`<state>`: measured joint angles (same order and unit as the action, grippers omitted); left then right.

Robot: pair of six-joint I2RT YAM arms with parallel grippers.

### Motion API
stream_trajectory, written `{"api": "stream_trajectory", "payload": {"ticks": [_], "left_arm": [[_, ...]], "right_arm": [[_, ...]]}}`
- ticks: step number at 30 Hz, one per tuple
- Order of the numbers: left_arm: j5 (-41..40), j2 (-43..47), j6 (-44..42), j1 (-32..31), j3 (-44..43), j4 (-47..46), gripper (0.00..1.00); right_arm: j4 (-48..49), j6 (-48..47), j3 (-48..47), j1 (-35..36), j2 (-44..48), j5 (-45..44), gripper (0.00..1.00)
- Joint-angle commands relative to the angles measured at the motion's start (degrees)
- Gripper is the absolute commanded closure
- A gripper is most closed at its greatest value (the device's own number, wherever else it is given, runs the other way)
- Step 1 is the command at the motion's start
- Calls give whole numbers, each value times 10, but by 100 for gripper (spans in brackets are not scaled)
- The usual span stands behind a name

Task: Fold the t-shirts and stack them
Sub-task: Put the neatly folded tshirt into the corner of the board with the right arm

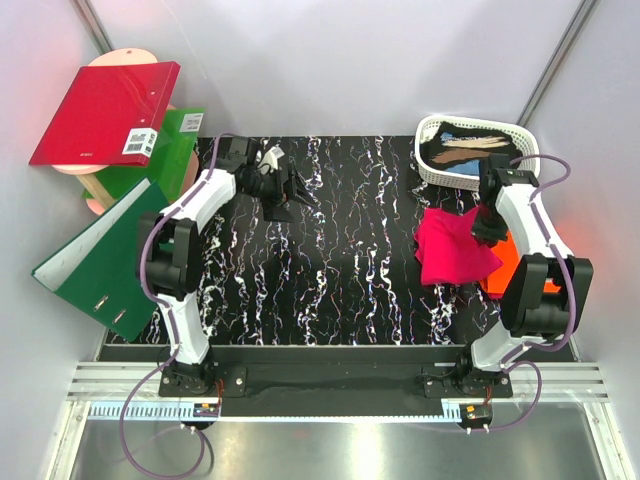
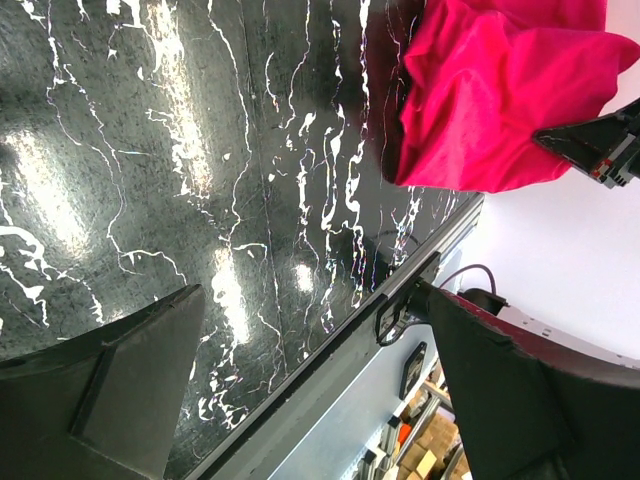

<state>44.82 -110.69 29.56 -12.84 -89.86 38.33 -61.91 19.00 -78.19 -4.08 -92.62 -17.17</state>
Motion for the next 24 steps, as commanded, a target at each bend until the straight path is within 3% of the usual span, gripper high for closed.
{"api": "stream_trajectory", "payload": {"ticks": [1, 24], "left_arm": [[27, -5, -10, -3, -22, -19, 1], [35, -16, -13, -3, -26, -13, 1]], "right_arm": [[-21, -30, -13, -23, 24, -88, 100], [-6, -60, -52, -140, 10, -174, 100]]}}
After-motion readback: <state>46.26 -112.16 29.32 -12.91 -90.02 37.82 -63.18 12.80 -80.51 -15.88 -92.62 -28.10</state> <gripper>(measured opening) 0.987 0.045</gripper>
